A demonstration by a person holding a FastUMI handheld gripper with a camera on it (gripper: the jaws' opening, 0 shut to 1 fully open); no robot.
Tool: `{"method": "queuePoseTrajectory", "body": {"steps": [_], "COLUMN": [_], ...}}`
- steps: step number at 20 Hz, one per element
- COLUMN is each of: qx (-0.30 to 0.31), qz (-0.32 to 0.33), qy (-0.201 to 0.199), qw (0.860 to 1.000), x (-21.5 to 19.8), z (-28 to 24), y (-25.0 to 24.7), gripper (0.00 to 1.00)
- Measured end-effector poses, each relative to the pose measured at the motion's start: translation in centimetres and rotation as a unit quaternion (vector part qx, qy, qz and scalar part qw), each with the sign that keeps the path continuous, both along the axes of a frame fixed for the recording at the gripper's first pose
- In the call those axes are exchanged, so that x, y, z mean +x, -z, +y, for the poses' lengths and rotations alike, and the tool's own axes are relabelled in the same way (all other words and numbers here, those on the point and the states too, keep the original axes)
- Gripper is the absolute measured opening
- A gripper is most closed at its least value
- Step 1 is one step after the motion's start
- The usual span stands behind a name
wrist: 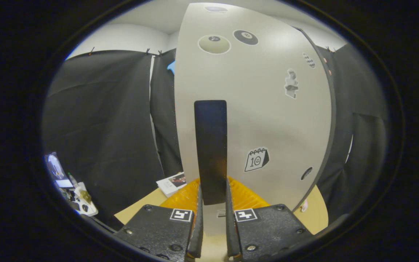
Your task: Open the shoe cabinet door, grab the shoes and put them into the shoe cabinet, then close the shoe cabinet door.
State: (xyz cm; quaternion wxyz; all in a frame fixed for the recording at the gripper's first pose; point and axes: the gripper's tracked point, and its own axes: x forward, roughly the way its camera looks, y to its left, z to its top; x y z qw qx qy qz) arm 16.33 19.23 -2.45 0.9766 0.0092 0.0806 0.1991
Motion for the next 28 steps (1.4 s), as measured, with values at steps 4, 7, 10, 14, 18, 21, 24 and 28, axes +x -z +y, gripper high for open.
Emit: {"method": "queuePoseTrajectory", "body": {"steps": [4,7,10,14,18,21,24,28], "qx": [0.004,0.01,0.017,0.024,0.026,0.028,0.028,0.027], "qz": [0.001,0.002,0.005,0.005,0.005,0.007,0.01,0.011], "qy": [0.019,0.039,0.059,0.086,0.11,0.132,0.169,0.198], "qw": [1.0,0.999,0.998,0.996,0.994,0.991,0.985,0.98], "x": [-3.2,-5.3,-6.9,-8.7,-9.7,-10.3,-10.7,-11.1], "z": [-3.8,-6.3,-8.8,-11.8,-14.5,-16.8,-19.5,-22.5], "y": [0.3,0.4,0.4,0.4,0.2,0.1,0.0,0.1], "gripper": [0.28,0.28,0.27,0.22,0.16,0.14,0.12,0.08]}}
